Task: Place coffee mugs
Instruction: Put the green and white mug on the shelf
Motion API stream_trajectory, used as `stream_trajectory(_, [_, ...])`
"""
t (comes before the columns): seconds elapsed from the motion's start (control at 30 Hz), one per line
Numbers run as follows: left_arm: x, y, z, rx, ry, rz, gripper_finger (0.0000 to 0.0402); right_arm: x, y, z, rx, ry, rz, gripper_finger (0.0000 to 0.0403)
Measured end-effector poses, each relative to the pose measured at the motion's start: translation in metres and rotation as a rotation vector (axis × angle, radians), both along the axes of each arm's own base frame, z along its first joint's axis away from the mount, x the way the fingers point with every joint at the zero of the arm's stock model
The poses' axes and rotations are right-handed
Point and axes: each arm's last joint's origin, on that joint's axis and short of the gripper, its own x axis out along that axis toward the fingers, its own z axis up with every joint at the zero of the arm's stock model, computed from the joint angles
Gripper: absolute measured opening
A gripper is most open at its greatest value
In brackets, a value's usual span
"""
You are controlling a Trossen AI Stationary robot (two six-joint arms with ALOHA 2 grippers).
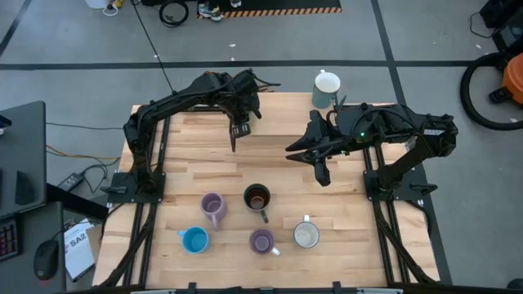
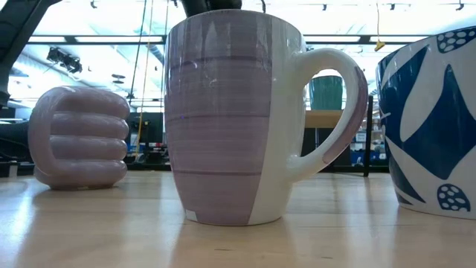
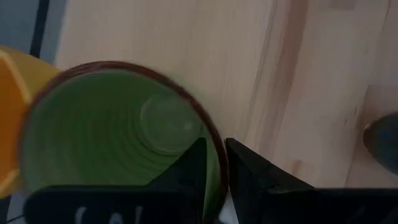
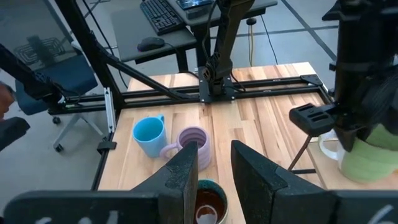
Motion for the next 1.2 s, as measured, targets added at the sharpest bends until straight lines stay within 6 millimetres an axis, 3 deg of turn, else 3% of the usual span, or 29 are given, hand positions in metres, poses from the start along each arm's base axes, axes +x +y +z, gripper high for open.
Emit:
stream_trajectory(0.2, [-0.0052, 0.0039, 0.0114, 0.005, -0.020, 0.009, 0.0063, 0.0000, 0.0000, 0.0000, -0.002, 0.000, 0.001, 0.0102])
stream_trajectory(1.2, [-0.0054, 0.0036, 0.0117, -0.019, -0.031, -0.029, 0.0064, 0.0000, 0.0000, 0.0001, -0.002, -0.001, 0.002, 0.0102])
